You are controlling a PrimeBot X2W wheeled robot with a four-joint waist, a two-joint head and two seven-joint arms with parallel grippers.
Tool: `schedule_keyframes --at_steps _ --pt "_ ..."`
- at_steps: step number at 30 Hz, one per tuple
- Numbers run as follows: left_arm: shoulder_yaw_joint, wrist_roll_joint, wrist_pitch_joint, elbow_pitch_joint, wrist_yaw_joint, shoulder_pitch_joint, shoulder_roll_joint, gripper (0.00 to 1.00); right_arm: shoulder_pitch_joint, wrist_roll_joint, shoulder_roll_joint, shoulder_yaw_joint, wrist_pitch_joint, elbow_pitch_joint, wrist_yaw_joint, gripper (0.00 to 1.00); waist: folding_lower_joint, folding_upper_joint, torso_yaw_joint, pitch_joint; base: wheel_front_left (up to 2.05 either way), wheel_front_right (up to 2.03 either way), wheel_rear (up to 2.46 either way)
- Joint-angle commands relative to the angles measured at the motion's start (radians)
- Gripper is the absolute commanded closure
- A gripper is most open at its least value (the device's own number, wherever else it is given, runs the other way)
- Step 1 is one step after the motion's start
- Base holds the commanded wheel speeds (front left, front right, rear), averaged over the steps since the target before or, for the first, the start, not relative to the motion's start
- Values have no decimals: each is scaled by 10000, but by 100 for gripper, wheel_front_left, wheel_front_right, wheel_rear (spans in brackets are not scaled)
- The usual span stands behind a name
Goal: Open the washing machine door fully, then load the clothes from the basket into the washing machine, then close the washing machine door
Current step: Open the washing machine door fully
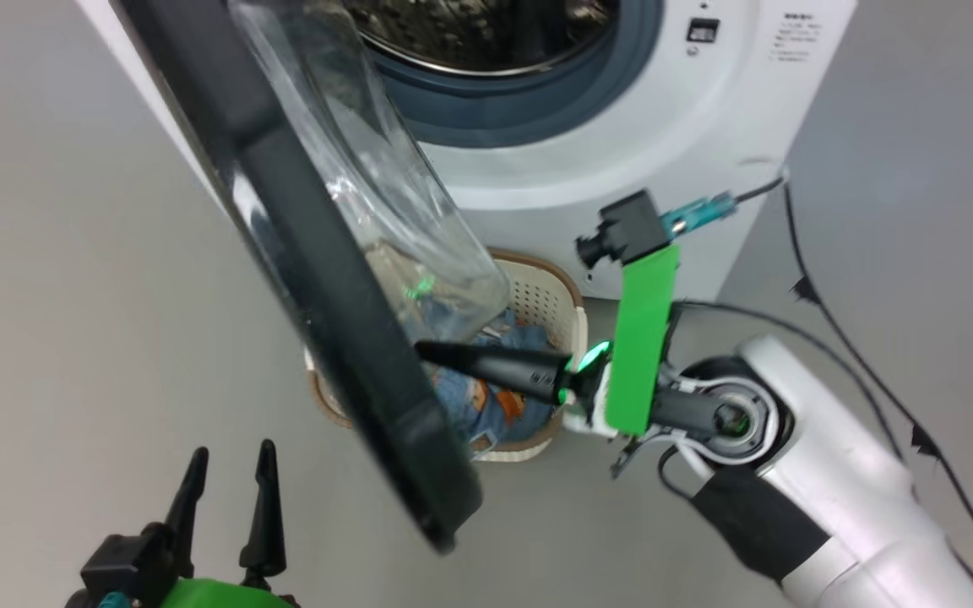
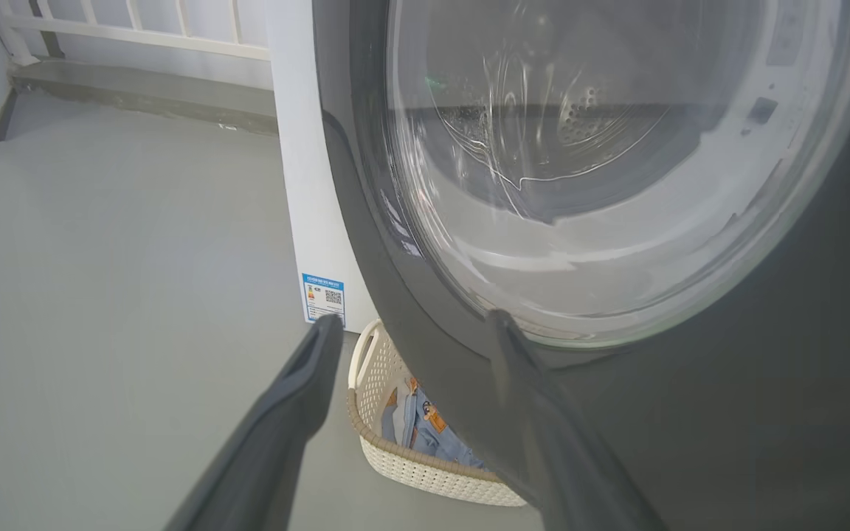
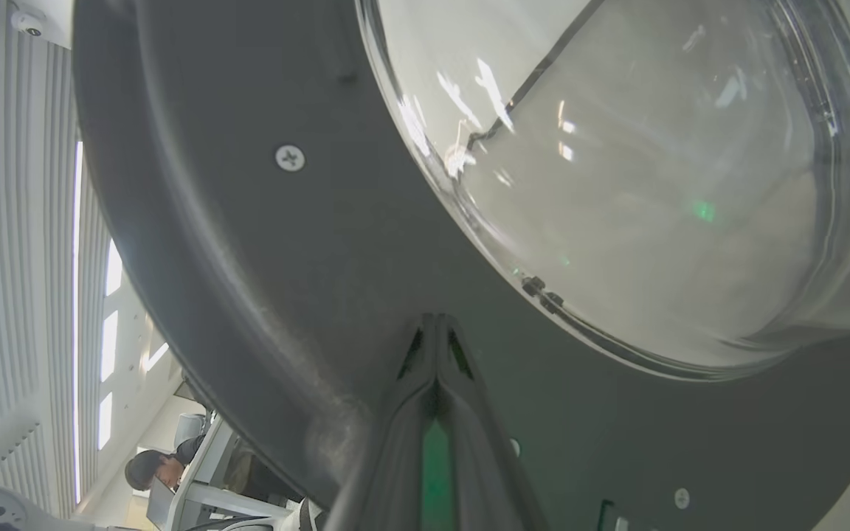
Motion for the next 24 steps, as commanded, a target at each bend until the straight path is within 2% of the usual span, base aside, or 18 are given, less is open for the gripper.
schedule_keyframes --at_steps 1,12,24 --pt "240 -55 -65 -146 -23 -39 162 0 267 -89 435 234 -50 -226 31 100 0 -1 383 -365 0 0 0" --pt "108 -160 -65 -125 -22 33 162 0 457 -130 1041 737 -657 345 31 100 0 -1 866 -700 0 0 0" --pt "160 -160 -65 -160 2 74 162 0 450 -135 1170 985 -1069 617 31 100 0 -1 800 -870 0 0 0"
